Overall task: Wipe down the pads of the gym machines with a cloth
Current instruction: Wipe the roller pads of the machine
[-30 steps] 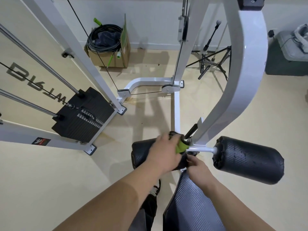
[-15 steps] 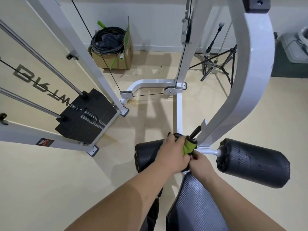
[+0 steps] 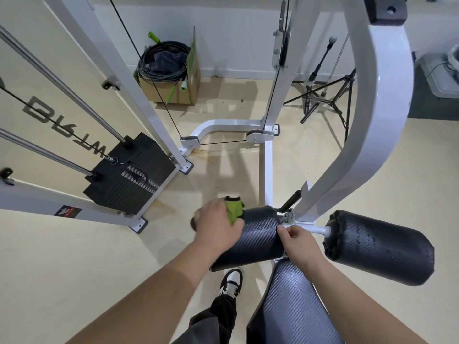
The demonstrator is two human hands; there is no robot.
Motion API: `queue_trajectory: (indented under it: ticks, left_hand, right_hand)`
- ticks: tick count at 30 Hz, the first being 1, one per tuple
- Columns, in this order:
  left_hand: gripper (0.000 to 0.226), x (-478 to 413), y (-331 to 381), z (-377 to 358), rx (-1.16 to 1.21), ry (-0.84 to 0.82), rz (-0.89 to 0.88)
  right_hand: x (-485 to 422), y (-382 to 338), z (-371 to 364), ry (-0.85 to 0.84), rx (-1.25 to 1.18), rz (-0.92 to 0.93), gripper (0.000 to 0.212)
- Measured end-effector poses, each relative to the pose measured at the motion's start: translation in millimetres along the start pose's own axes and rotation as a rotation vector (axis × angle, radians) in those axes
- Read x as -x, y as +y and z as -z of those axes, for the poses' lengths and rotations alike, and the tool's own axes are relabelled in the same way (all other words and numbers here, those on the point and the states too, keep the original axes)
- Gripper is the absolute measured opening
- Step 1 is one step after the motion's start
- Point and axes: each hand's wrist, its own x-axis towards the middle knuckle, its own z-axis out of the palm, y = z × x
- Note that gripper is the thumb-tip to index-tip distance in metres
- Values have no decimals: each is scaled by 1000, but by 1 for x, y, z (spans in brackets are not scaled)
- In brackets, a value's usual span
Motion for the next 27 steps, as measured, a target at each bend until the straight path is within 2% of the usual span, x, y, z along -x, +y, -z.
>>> queue_trajectory:
  ticks: [3, 6, 8, 10, 13, 17, 18, 20, 23, 27]
  left_hand:
    - [49, -4, 50, -16, 94, -131, -231]
    - [57, 8, 62, -33, 24, -207, -482]
    - [62, 16, 41, -32, 0, -180, -543]
    - [63, 24, 7, -26, 46, -84, -499]
    - [59, 31, -43, -10, 118, 112, -270]
    - [54, 12, -40, -2, 145, 143, 53]
    - [55, 7, -26, -6, 132, 131, 50]
    - [59, 2, 13, -21, 95, 65, -91]
    - [62, 3, 72, -44, 7, -79, -309]
    - [61, -7, 71, -39, -66, -151, -445]
  right_hand:
    - [-2, 4, -5, 14, -3, 25, 12]
    - [3, 16, -6, -18, 0, 63, 25]
    - [8, 21, -5, -22, 3, 77, 22]
    - [13, 21, -5, -29, -53, 60, 14]
    - [14, 21, -5, -35, -82, 51, 9]
    - [9, 12, -6, -45, -91, 21, 16]
    - [9, 10, -8, -33, -85, 20, 20]
    - [8, 11, -13, 2, -32, 58, 26]
    - [8, 22, -15, -4, -54, 76, 21]
    - [10, 26, -10, -18, -107, 44, 14]
